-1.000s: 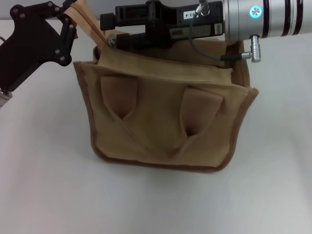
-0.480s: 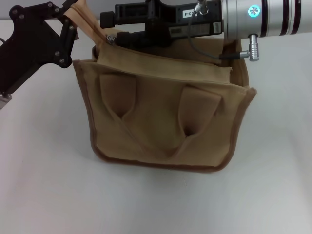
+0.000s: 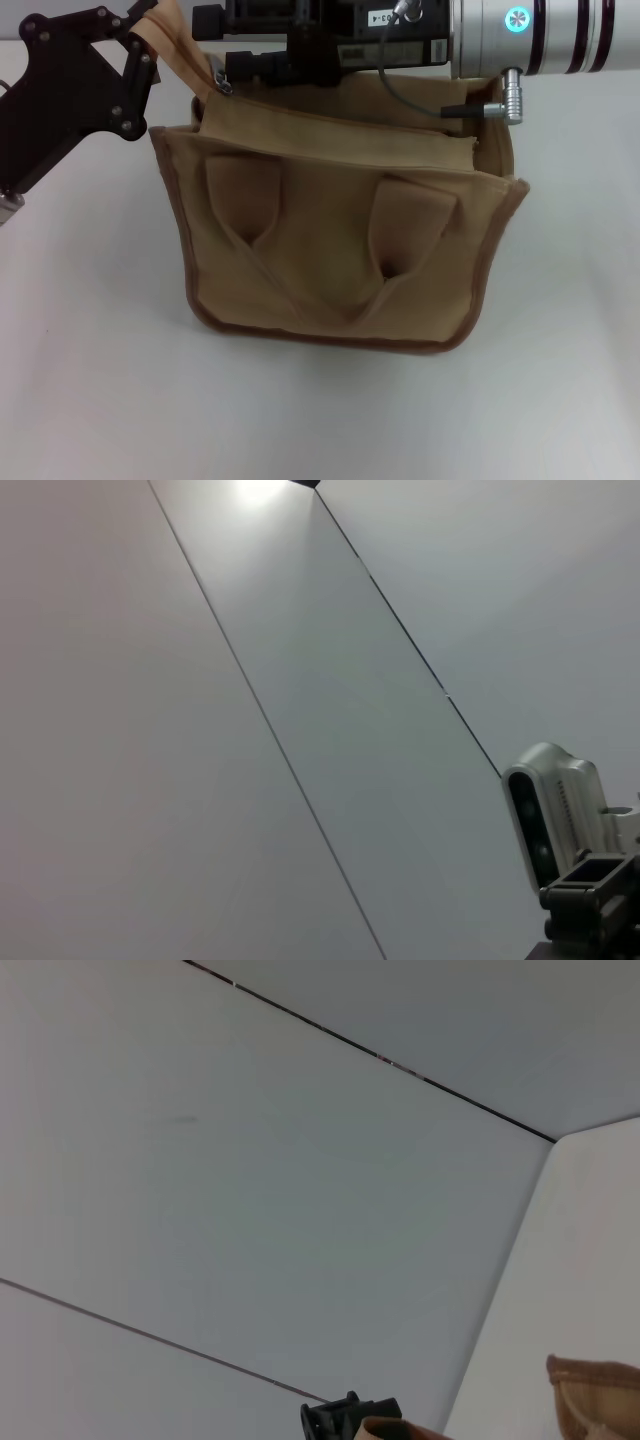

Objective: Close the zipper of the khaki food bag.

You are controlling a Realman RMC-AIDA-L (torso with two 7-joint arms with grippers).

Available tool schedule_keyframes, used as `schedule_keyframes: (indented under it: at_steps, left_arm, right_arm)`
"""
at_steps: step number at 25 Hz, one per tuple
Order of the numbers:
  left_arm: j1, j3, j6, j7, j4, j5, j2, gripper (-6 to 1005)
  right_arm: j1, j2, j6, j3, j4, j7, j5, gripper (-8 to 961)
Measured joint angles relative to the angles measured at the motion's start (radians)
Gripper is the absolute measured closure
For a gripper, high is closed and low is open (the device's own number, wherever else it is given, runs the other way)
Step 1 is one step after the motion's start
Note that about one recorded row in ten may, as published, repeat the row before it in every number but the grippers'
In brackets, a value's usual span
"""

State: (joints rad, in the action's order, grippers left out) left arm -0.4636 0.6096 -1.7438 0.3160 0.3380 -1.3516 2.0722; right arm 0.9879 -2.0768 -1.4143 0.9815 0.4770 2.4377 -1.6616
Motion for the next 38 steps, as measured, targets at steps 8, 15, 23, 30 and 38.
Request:
schedule_keyframes:
  at_steps: [8,15,23,30,38]
  left_arm:
    - [0.002,-0.005,0.005,0.0,-0.001,0.001,-0.001,983]
    - [0.002,-0.005,0.004,0.0,-0.001,0.001,0.0,983]
    - [0.002,-0.006,0.007,0.0,-0.001,0.002,0.0,982]
    - [0.006,-0.008,0.008,0.0,-0.001,0.012,0.0,982]
    - [0.011,0.001,-0.005,0.0,0.0,0.016,0.002,982]
  right_arm:
    - [-0.003,0.002,-0.003,0.004,0.0,0.001,-0.003,179]
    - [-0.009,0.0,-0.007,0.004,-0.006,-0.002,0.001,179]
    - [0.006,0.007,-0.005,0.006,-0.026,0.007,-0.007,180]
    - [0.017,0.02,-0.005,0.006,-0.026,0.022,-0.061,179]
    - [0.013,0.003,-0.006,-0.004,-0.022,0.013,-0.052,179]
